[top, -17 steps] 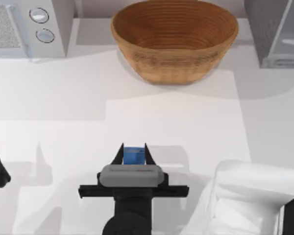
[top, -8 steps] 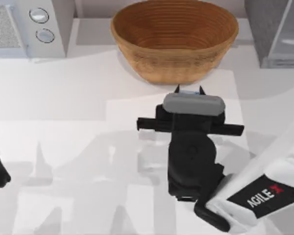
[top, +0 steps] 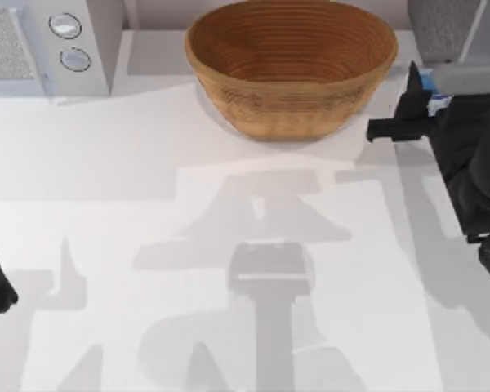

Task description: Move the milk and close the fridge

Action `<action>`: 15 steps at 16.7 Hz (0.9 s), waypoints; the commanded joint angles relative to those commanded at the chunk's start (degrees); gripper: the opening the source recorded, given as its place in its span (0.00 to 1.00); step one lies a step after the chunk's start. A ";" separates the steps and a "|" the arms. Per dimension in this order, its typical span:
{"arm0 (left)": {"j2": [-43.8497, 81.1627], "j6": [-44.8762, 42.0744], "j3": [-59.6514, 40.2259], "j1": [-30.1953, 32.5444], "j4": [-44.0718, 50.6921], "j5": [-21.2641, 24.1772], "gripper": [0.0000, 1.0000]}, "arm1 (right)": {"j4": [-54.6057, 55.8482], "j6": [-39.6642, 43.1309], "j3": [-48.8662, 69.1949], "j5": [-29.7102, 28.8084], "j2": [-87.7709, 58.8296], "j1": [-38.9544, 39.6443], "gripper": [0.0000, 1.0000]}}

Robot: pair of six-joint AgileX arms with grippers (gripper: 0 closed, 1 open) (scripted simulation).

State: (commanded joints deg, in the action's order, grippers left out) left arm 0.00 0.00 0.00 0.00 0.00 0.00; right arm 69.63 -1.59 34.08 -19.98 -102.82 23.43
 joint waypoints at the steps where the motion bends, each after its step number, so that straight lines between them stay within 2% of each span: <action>1: 0.00 0.00 0.00 0.00 0.00 0.00 1.00 | -0.68 0.06 -1.70 4.10 2.81 -4.44 0.00; 3: 0.00 0.00 0.00 0.00 0.00 0.00 1.00 | -2.29 0.20 -5.16 10.68 8.32 -12.21 0.00; 6: 0.00 0.00 0.00 0.00 0.00 0.00 1.00 | -4.72 0.50 -9.78 16.53 14.46 -19.93 0.00; 8: 0.00 0.00 0.00 0.00 0.00 0.00 1.00 | -5.67 0.66 -11.51 17.71 16.33 -22.27 0.00; 15: 0.00 0.00 0.00 0.00 0.00 0.00 1.00 | -5.74 0.60 -10.76 17.63 15.67 -22.98 0.00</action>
State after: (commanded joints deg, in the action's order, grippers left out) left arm 0.00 0.00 0.00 0.00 0.00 0.00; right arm 63.89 -0.99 23.32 -2.34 -87.15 0.45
